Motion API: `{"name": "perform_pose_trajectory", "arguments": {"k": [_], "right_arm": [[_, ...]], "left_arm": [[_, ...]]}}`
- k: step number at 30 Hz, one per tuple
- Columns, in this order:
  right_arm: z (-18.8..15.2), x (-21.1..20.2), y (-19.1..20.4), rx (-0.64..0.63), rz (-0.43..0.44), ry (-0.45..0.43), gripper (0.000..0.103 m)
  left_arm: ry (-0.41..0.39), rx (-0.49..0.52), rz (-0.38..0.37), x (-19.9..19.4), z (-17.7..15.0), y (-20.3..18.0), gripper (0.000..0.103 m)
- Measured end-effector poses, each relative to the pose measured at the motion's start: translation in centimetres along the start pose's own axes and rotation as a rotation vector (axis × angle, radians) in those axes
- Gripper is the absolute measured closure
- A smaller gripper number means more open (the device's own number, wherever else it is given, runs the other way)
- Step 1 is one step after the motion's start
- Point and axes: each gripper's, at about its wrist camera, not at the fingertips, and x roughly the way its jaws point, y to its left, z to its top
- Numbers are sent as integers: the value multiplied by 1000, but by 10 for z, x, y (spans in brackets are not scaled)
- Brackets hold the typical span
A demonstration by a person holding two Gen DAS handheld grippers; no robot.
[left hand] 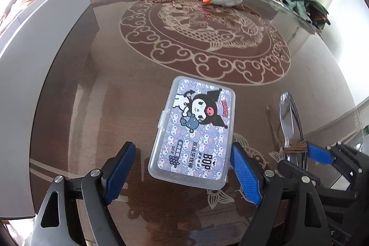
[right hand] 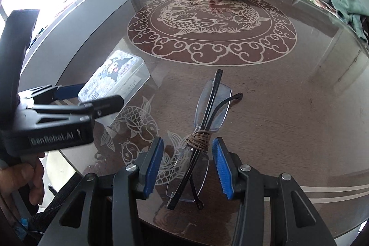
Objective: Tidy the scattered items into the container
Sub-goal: 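Lift the case and glasses with both grippers and carry toward the white box, then lower the case and glasses into the box and open both grippers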
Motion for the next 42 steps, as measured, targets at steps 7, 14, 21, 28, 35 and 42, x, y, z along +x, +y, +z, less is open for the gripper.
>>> {"name": "perform_pose_trajectory", "arguments": {"k": [7, 14, 21, 28, 35, 42], "right_arm": [[-4, 1, -1, -2, -21, -24, 89], [-4, -16, -13, 59, 2, -62, 91], [-5, -24, -17, 100, 24, -73, 91], [-7, -27, -11, 104, 35, -73, 91], [-6, -33, -2, 79, 30, -96, 91], [-2, -32, 8, 59, 41, -79, 91]], "left_arm": [[-48, -4, -80, -9, -3, 3, 40], [-73, -33, -149, -22, -6, 7, 42], [-112, -51, -188, -44, -8, 7, 42], [-157, -82, -211, -63, -9, 17, 43], [-191, -94, -211, -76, -7, 21, 43], [-225, -117, -229, -94, -5, 30, 43]]}}
